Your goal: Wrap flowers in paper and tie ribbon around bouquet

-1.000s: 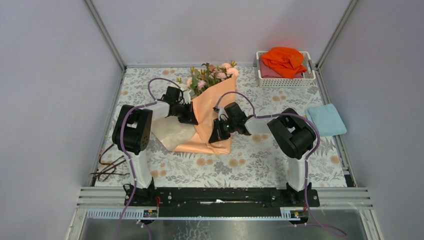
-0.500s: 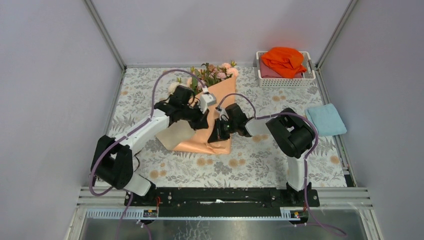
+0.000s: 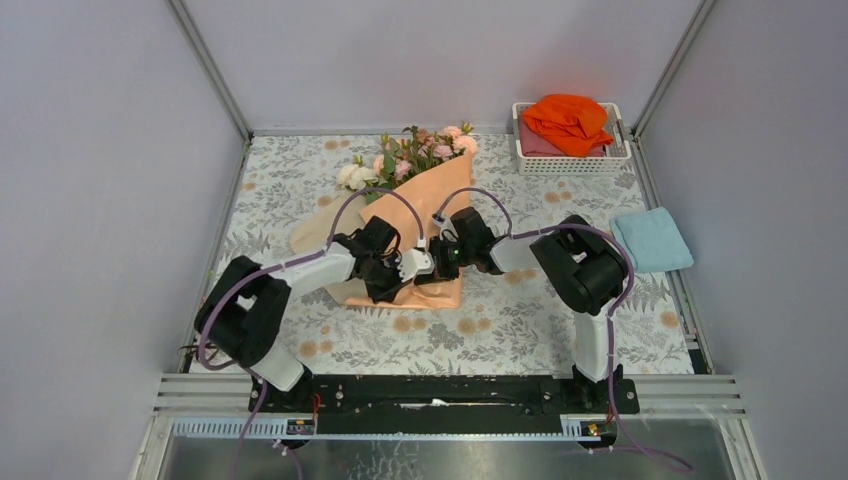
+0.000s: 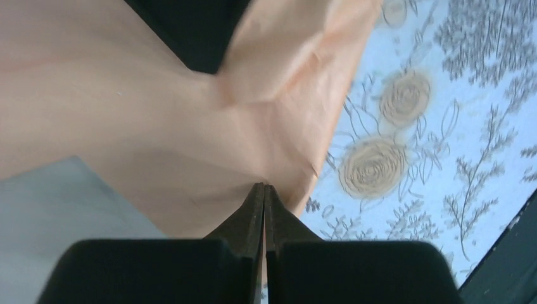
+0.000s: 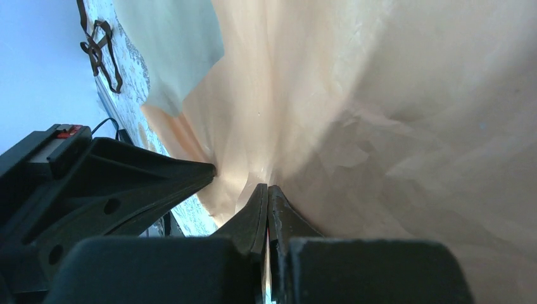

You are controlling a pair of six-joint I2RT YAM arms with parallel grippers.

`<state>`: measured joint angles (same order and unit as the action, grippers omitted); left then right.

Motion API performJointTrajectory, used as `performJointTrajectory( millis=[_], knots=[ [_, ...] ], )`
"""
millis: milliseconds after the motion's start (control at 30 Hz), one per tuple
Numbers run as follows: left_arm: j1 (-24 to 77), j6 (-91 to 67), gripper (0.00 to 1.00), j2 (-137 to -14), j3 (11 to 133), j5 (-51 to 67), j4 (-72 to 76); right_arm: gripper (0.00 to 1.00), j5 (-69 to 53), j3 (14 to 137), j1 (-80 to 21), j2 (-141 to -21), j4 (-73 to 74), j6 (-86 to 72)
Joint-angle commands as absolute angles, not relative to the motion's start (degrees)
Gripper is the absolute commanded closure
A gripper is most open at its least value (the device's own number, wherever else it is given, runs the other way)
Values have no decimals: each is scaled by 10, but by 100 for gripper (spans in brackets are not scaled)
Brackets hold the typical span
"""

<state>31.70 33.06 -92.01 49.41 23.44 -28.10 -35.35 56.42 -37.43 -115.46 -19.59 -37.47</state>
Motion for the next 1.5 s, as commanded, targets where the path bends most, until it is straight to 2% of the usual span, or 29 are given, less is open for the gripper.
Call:
performJointTrajectory(
  millis=[0, 567, 833, 967, 1067, 1133, 1233, 1333, 1467],
  knots=[
    [325, 413, 97, -892, 449, 193, -348, 100, -263, 552, -373, -1187, -127, -338],
    [323, 476, 100, -817, 321, 14, -410, 100, -235, 559, -373, -1177, -91, -315],
    [249, 535, 100, -752, 294, -40, -477, 100, -233, 555, -373, -1176, -91, -311],
    [222, 542, 100, -723, 312, -46, -492, 100, -234, 555, -372, -1179, -92, -311],
    [224, 500, 100, -722, 406, 3, -501, 100, -237, 555, -373, -1181, -96, -314],
    [248, 447, 100, -736, 486, 41, -495, 100, -238, 556, -373, -1183, -97, -316],
    [338, 369, 100, -762, 547, 67, -435, 100, -240, 561, -373, -1186, -96, -317],
    [419, 339, 100, -804, 548, 106, -351, 100, -239, 563, -373, -1187, -95, -319],
    [475, 343, 100, -861, 524, 78, -227, 100, -238, 565, -372, -1190, -93, -319]
  ],
)
